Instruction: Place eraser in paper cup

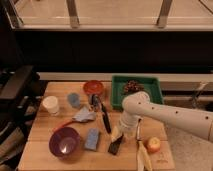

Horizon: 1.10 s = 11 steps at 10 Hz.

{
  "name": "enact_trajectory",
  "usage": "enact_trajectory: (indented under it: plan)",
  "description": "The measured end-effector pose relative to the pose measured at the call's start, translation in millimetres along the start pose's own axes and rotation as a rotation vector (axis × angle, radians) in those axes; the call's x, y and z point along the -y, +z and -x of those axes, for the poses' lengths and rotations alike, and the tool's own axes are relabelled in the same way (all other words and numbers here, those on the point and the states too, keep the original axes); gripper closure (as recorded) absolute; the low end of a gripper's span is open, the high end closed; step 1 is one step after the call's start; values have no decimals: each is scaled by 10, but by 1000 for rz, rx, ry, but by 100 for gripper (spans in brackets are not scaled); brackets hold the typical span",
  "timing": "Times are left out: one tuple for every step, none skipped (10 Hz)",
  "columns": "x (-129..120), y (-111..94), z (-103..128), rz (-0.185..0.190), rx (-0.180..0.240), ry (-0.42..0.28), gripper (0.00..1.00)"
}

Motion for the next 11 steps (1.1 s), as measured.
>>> enact_trajectory:
  plan:
    - [-41,41,7,2,-6,-3,46]
    - [-78,70,12,5,-10,-7,57]
    - [-99,90,11,8,-12,-9,66]
    - [-116,111,10,12,-15,-10,77]
    - [-131,121,10,15,-16,-12,85]
    - [-143,127,10,19,-16,-12,94]
    - [-152,127,10,25,-13,-14,100]
    - [-157,115,10,29,-9,-17,100]
    - [-123,40,17,37,7,-17,100]
    - [-90,-53,23,38,23,-18,100]
    - [-40,-219,36,25,54,-17,100]
